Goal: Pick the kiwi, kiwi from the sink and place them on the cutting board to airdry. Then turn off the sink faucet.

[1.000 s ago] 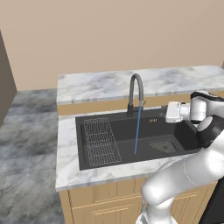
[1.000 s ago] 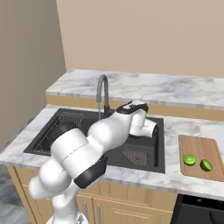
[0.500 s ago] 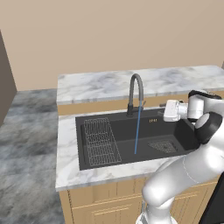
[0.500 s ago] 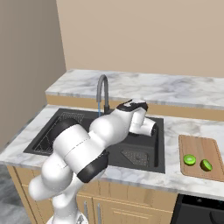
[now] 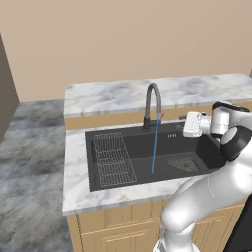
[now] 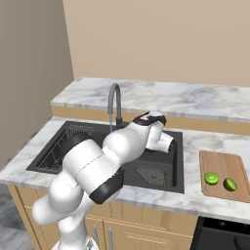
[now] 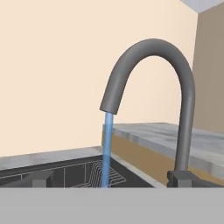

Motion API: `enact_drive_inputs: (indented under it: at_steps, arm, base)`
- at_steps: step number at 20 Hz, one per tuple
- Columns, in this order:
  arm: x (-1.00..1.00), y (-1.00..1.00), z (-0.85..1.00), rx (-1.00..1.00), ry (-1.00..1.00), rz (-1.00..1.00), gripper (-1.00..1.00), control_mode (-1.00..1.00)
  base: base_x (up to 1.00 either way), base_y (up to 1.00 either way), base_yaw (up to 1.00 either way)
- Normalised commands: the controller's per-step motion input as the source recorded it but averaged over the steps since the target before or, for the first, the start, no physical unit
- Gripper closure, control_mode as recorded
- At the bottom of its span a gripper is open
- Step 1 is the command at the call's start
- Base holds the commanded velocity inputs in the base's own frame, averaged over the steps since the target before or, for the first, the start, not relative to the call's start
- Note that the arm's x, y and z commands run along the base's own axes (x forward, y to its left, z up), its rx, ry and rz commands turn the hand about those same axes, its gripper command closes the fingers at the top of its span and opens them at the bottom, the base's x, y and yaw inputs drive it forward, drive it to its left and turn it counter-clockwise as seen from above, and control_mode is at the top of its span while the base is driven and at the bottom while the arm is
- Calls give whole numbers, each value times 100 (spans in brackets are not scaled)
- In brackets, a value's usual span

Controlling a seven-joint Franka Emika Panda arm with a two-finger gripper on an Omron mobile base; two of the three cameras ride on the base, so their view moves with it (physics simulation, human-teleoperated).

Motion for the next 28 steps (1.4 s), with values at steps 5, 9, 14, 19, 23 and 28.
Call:
enact_drive_inputs:
  at_steps: [5, 9, 14, 19, 23, 28]
  arm:
    - [4, 12, 0, 0, -3, -3, -100, -100]
    - [6, 20, 0, 0, -2, -4, -100, -100]
    - [10, 21, 0, 0, 0, -5, -100, -100]
    - [20, 9, 0, 0, 0, -5, -100, -100]
    - [35, 0, 0, 0, 0, -4, -100, -100]
    - [32, 0, -2, 0, 1, -2, -100, -100]
  base:
    - [0, 0, 0]
    - [0, 0, 0]
    - [0, 0, 0]
    - [0, 0, 0]
    - [0, 0, 0]
    - [0, 0, 0]
